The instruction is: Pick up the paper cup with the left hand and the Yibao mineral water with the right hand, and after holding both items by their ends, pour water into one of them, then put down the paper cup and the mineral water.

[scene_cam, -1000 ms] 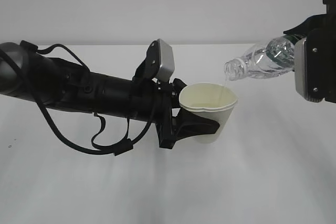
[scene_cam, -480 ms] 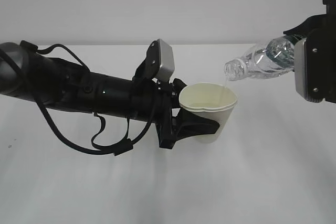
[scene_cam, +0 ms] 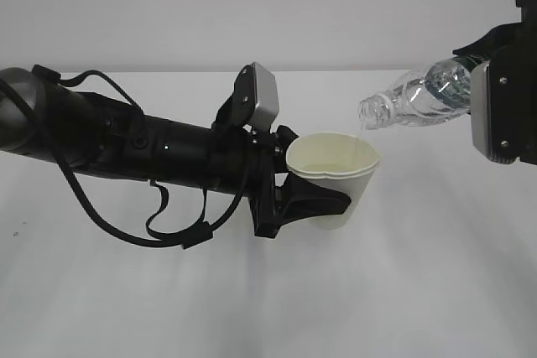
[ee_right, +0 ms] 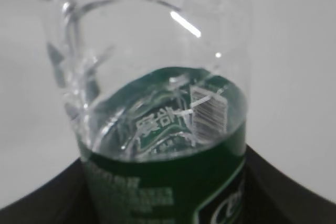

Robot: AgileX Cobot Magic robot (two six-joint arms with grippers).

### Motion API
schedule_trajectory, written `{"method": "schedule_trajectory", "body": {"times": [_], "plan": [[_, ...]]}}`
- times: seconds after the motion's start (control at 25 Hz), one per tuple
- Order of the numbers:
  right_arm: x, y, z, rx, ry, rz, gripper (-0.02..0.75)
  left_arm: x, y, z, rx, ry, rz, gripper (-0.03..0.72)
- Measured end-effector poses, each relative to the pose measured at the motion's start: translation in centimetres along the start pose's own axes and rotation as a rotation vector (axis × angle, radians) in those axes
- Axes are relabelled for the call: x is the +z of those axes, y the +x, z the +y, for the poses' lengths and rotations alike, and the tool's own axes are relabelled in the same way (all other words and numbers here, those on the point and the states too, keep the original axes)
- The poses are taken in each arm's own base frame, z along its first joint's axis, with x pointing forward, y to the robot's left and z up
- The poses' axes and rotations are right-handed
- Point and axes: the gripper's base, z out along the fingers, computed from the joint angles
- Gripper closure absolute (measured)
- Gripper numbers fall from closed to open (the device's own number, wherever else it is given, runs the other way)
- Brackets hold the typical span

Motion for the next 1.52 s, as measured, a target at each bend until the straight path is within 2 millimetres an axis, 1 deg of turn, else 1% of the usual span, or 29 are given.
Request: {"method": "schedule_trajectory", "body": {"times": [1.52], "plan": [[0.0, 0.03, 0.05, -0.019, -0.006, 0.004, 0.276, 0.0, 0.01, -0.01, 0.001, 0.001, 0.001, 0.26]]}}
